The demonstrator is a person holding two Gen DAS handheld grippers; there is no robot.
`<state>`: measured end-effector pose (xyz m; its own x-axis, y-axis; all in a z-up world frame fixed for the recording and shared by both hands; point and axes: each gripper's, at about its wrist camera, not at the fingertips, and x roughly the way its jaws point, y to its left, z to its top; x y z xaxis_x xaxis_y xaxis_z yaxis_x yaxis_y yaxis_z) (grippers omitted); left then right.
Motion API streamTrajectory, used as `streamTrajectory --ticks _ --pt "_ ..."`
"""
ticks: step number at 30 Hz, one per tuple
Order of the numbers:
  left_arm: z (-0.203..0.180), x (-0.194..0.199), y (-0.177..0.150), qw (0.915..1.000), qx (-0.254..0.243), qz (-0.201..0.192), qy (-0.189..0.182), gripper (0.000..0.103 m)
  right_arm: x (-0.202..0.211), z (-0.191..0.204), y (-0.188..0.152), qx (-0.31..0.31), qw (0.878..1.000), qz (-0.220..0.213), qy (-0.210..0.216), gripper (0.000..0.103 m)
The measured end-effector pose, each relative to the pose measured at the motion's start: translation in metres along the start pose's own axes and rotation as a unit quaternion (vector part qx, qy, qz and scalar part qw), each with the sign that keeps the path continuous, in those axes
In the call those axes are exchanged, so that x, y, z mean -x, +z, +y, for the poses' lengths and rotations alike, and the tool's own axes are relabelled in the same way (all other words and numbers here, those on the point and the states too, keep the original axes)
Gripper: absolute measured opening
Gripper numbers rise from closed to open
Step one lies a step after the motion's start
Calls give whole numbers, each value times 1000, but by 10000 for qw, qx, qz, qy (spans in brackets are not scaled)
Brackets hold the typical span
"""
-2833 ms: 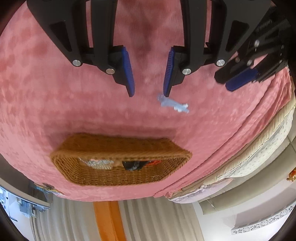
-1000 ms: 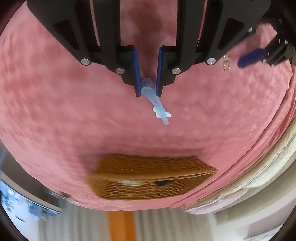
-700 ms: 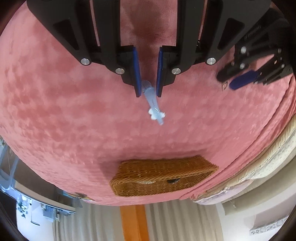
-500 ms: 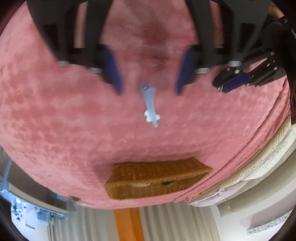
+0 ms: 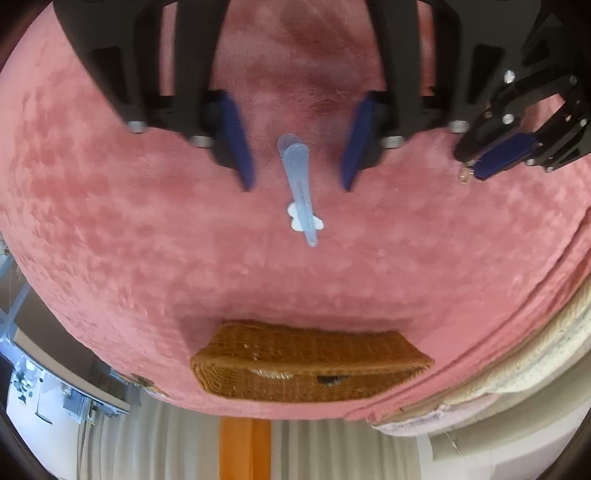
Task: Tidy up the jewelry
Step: 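Grasp the blue hair clip with the right tool while the left tool grasps the silver ring charm, then carry the hair clip and ring charm into the basket and open both tools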
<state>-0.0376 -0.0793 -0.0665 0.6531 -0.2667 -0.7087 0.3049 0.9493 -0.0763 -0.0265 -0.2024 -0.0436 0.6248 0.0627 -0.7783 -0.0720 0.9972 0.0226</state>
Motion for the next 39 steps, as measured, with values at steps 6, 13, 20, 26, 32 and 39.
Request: streamTrajectory --ticks 6,13,20,26,32,39 --pt "-4 5 -3 9998 -140 -134 -35 8 6 -1 -5 -26 9998 -109 169 12" --pt "0 20 -2 9987 -61 -405 -290 8 25 -1 -8 -149 9987 -299 383 11" --pt "-3 37 4 9966 -223 -668 -433 8 47 -4 0 -222 9970 -518 521 11" --pt "1 56 26 9931 -154 -952 -662 8 72 -6 16 -170 9950 -817 553 11" --pt "13 74 76 9864 -134 -1338 -947 8 90 -19 48 -237 9915 -1214 413 11" --pt "29 45 160 9829 -289 -1634 -801 8 67 -38 108 -435 9890 -1361 395 11"
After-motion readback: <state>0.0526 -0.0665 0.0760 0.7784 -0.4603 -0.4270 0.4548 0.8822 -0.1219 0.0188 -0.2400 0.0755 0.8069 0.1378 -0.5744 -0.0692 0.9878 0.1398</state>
